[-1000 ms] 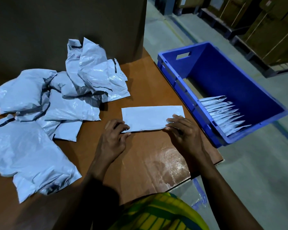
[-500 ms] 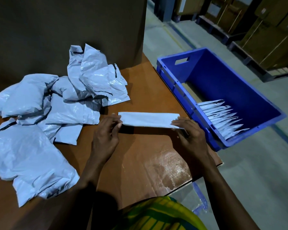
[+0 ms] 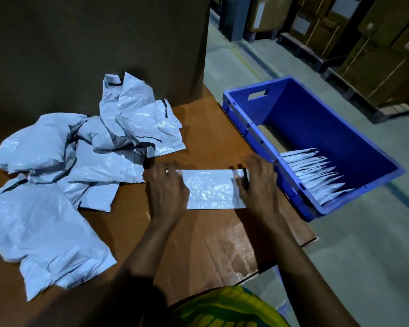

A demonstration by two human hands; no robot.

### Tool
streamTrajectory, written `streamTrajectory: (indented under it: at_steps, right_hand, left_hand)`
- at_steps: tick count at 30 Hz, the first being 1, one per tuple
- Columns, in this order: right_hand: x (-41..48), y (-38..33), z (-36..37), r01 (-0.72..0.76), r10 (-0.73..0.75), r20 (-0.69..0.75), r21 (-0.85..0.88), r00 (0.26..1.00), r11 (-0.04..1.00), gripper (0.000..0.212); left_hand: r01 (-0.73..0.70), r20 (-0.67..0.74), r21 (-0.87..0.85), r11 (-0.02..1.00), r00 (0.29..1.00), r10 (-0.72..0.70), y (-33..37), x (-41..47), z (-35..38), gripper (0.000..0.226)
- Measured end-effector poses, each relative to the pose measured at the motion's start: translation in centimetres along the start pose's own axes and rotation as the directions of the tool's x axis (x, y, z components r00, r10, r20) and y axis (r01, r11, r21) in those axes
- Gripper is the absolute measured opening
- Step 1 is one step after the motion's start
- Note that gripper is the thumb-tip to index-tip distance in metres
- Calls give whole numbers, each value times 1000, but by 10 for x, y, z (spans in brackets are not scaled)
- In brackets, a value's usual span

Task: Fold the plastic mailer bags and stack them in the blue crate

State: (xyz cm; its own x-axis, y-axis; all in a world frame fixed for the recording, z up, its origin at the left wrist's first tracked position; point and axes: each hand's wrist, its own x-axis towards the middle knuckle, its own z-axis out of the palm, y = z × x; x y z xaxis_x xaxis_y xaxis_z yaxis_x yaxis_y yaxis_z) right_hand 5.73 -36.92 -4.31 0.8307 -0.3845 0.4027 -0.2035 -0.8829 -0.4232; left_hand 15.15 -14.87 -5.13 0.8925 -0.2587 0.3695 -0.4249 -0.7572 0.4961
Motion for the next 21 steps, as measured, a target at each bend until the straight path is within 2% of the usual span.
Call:
streamTrajectory:
  at_steps: [2, 5, 11, 18, 21]
  right_hand:
    - [-5, -19, 9, 175, -176, 44, 38, 983, 984, 45]
    - [-13, -34, 31, 218, -242, 209, 132, 948, 967, 46]
    - [-23, -26, 40, 248, -216, 296, -74, 930, 966, 55]
    - [-24, -11, 36, 231, -186, 354, -90, 917, 969, 63]
    - [-17, -14, 28, 197, -154, 474, -43, 867, 979, 66]
  left_hand:
    - [-191, 91, -21, 981, 977, 192, 13, -9, 10, 42]
    - [-309, 241, -43, 950, 920, 310, 12, -19, 28, 52]
    - [-324, 309, 65, 944, 906, 289, -1, -24, 29, 59]
    - [-259, 382, 97, 961, 901, 204, -16, -28, 24, 60]
    - [-257, 449, 115, 959, 875, 181, -12, -24, 16, 67]
